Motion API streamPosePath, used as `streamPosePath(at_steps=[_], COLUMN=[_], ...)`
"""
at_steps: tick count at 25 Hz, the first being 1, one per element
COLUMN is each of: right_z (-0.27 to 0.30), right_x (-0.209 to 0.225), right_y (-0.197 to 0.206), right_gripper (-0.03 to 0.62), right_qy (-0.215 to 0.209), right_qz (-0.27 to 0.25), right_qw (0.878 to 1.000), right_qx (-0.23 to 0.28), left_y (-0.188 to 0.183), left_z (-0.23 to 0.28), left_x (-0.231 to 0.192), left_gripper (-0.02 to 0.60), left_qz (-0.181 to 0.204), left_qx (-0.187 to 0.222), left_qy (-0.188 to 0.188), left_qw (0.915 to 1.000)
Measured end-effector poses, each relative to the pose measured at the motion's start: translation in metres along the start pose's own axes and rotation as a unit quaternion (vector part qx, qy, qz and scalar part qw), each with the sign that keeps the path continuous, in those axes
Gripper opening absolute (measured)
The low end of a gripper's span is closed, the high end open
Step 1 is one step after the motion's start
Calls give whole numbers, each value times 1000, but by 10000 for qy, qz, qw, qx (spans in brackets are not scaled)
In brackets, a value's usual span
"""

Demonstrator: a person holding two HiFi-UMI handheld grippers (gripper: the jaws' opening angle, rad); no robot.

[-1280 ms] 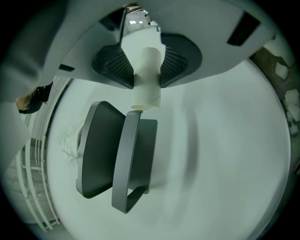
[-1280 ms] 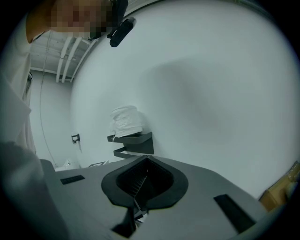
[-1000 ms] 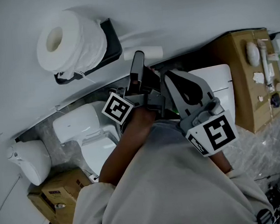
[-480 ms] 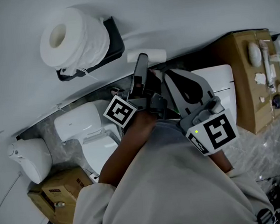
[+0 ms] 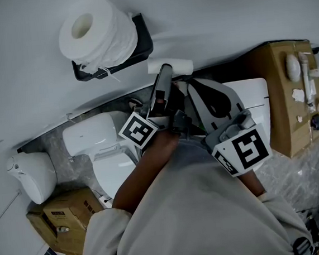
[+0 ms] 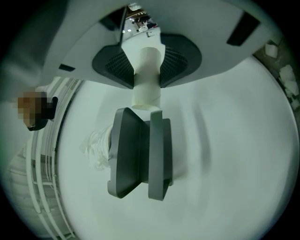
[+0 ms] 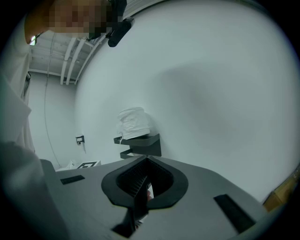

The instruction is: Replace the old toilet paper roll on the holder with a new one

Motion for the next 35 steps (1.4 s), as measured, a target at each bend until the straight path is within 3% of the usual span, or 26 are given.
streamPosePath(at_steps=[6,15,20,25,31,35], right_z=[10,14,19,22,23,31], right_x=[-48,-25,-25,-17,0,-5], right_y=[-1,2,1,2,3,0], right_gripper=[14,14,15,15,14,14], right_qy=[-177,-365,-490,-650,-811,-909], right_qz=[-97,-52,-77,-76,-56,-64], right_qw=[9998,9993,9987,9978,9967,9958], right_qx=[15,-51,-71,-86,-70,-68], left_y=[-36,-32,-36,-37,-39,-59], left_z=[-41,-42,-68,-72,-60,-64], left_x=[12,3,-27,-28,-5,22], left_gripper=[178,176,176,176,176,175], left_qz=[223,536,738,940,1214,1708], left_qx=[89,180,356,467,495,437], left_qy=[33,-166,93,60,-287,-765], left_qw=[9997,9983,9966,9945,9910,9814])
Point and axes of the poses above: the fingertips, and each gripper's own axes: z forward along the fingers, x to its right, y out of its underside, the point moved 9 cm from there along -z, backward along the fingers, and after that the axes turned 6 degrees about z, right-handed, at the moved point
